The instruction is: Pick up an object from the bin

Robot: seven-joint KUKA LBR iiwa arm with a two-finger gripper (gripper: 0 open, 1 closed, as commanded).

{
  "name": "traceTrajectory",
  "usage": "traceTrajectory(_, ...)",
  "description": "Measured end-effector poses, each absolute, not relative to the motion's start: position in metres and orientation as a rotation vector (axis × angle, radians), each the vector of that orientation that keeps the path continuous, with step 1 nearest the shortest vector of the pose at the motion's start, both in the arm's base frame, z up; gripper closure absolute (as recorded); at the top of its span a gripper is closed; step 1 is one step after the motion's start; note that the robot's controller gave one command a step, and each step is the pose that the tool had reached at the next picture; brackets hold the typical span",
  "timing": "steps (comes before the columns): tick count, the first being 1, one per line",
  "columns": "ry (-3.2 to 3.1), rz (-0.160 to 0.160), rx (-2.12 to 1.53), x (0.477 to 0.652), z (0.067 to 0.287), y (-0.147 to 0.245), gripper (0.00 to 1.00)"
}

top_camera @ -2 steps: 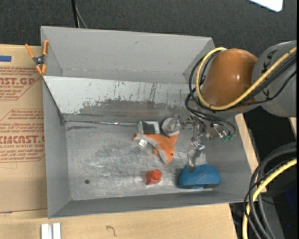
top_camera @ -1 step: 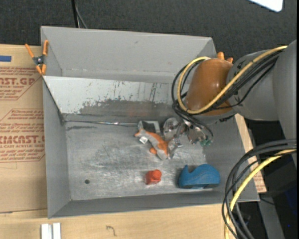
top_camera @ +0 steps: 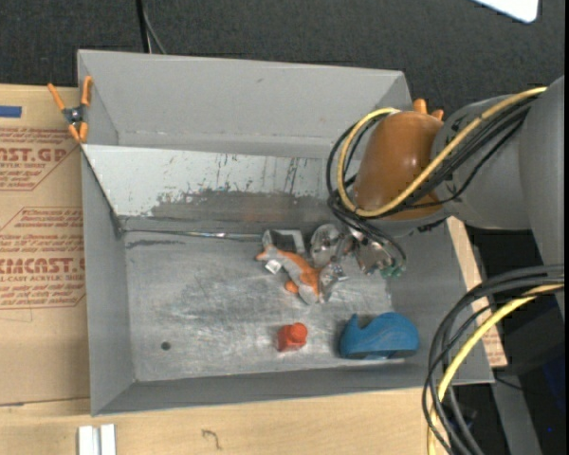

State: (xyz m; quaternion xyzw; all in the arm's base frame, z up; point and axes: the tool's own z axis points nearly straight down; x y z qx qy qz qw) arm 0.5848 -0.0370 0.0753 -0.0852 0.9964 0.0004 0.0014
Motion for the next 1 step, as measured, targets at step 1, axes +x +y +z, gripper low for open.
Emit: traceTrajectory(1,3.104,-0.005,-0.411,0.5570,0.2759,-0.0984,1.00)
